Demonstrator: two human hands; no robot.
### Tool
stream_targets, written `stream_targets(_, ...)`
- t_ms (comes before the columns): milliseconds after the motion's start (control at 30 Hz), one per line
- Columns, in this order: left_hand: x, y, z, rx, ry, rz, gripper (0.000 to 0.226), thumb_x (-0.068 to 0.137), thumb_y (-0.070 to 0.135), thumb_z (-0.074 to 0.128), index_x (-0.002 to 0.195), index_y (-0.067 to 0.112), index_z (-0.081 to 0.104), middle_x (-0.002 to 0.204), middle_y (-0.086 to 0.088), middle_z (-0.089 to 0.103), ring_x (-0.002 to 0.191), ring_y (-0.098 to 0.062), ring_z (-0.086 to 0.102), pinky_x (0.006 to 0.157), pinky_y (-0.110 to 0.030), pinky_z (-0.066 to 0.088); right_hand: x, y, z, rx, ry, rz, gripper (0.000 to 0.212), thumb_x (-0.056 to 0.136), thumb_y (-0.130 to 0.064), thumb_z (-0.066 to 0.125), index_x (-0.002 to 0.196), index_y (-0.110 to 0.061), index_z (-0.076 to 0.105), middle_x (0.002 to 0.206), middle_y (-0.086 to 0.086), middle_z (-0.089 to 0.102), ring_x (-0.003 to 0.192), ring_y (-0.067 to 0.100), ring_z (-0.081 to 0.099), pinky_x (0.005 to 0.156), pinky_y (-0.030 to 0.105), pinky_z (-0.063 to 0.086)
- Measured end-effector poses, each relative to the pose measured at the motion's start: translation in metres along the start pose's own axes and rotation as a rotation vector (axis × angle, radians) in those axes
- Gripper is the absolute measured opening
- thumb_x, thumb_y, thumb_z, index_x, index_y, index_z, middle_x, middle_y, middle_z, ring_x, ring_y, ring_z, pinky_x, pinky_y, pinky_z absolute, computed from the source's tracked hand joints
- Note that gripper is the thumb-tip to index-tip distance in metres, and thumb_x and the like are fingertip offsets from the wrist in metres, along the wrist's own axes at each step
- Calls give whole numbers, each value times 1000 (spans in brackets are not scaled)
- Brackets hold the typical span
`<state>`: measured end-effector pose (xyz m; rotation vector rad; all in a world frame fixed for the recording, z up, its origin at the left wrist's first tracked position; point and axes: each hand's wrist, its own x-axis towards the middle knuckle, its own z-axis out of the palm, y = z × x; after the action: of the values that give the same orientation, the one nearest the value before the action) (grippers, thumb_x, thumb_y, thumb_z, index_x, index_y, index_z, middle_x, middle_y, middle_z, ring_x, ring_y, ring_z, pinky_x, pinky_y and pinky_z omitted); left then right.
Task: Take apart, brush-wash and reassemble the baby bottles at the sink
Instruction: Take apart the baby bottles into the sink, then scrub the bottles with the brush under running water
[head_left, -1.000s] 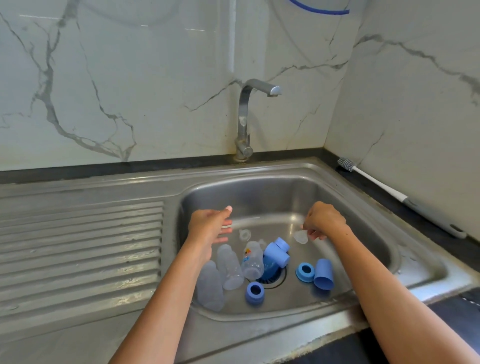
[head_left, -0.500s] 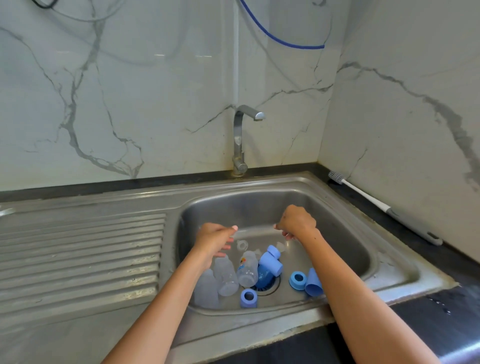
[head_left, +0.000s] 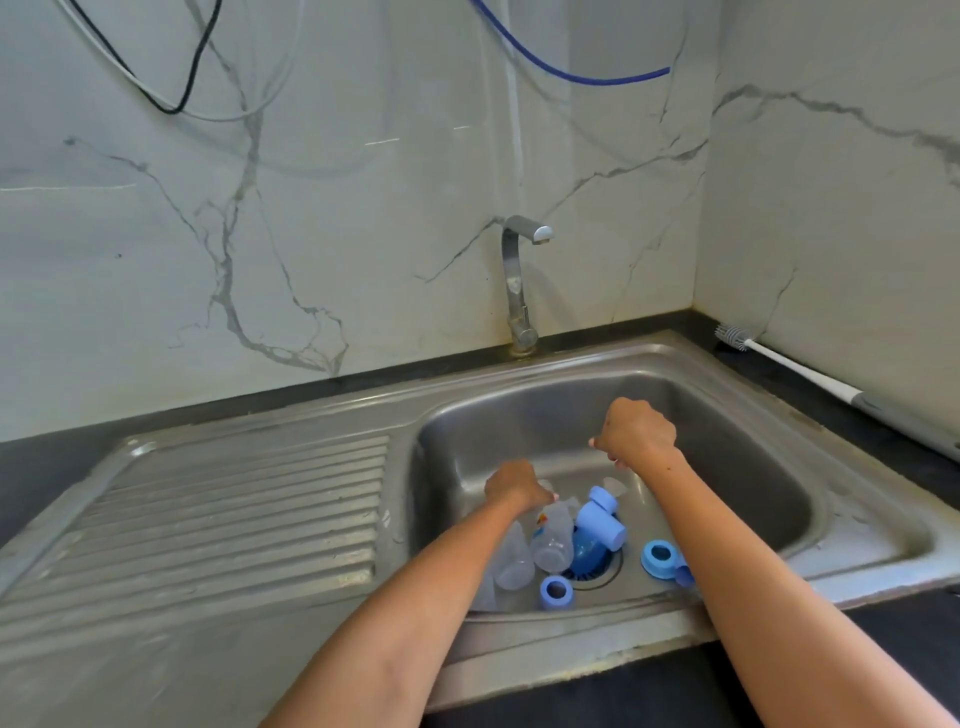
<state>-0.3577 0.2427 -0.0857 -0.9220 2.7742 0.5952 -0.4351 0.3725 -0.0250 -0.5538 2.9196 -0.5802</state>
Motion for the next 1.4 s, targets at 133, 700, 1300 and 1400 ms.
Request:
stream_targets(133,17,2,4,161,-11,28,70,80,60,63,129,12,48,131,-5,53,122,-24,50,97,-31,37,5,-4,6,-30,3,-20,20,90,-30,64,95,-10,62,93,7,70,87,22,67,69,29,45)
stream_targets(700,17,12,11,35,-43,9,60,76,49,73,118,12,51,111,-6,61,117,-24,54,106,-35,33,12,-4,14,-50,5,-22,26,88,-37,66,97,-12,64,91,4,69,82,18,67,72,27,52)
stream_targets(1300,-61,-7,-64,-1374,230,72,26,84,34,70,102,17,61,103,-8,69,95,-22,67,83,-35,56,-37,-30,-7,1035,-328,-139,23,93,-24,63,104,-4,66,94,8,75,86,19,73,68,28,58)
stream_targets(1400,-70,-8,-68,-1351,121,210,28,89,27,65,115,21,59,107,-8,67,98,-21,66,76,-32,57,-39,-29,-7,1097,-331,-170,22,93,-21,62,106,-3,66,98,10,74,90,21,72,75,30,58)
